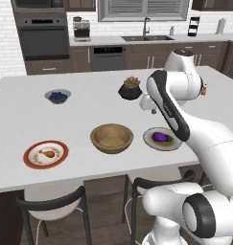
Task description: Pick the chicken drumstick and eggplant from their plates and place them in the bowl. Then put the bowl in the fridge.
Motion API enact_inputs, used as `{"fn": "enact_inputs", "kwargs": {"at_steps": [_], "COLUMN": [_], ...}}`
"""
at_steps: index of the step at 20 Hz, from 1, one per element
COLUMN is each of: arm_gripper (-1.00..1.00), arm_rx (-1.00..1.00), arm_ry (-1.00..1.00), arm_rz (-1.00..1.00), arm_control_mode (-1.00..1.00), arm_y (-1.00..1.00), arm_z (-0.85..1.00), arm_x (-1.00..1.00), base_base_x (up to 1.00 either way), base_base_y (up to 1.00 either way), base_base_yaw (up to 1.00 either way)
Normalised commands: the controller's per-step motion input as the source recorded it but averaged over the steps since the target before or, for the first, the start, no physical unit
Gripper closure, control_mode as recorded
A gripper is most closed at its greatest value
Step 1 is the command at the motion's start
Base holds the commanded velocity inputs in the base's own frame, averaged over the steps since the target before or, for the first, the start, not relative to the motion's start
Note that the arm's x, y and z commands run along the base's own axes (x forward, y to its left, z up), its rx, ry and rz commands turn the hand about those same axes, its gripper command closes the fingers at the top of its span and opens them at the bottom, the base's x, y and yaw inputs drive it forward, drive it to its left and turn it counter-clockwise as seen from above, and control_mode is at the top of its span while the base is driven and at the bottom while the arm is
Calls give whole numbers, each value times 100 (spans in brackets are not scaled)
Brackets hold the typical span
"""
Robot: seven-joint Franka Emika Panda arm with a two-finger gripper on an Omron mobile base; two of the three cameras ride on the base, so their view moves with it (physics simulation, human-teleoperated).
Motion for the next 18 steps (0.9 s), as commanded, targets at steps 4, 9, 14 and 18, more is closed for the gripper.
{"fn": "enact_inputs", "kwargs": {"at_steps": [4, 9, 14, 18], "arm_gripper": [-100, -100, -100, -100], "arm_rx": [0, -2, 0, 0], "arm_ry": [-2, 10, 19, 28], "arm_rz": [0, 1, 17, 28], "arm_control_mode": [-100, -100, -100, -100], "arm_y": [0, 0, -76, -77], "arm_z": [0, -25, -44, -36], "arm_x": [-43, -79, 0, 3], "base_base_x": [0, 0, 0, 0], "base_base_y": [0, 0, 0, 0], "base_base_yaw": [0, 0, 0, 0]}}
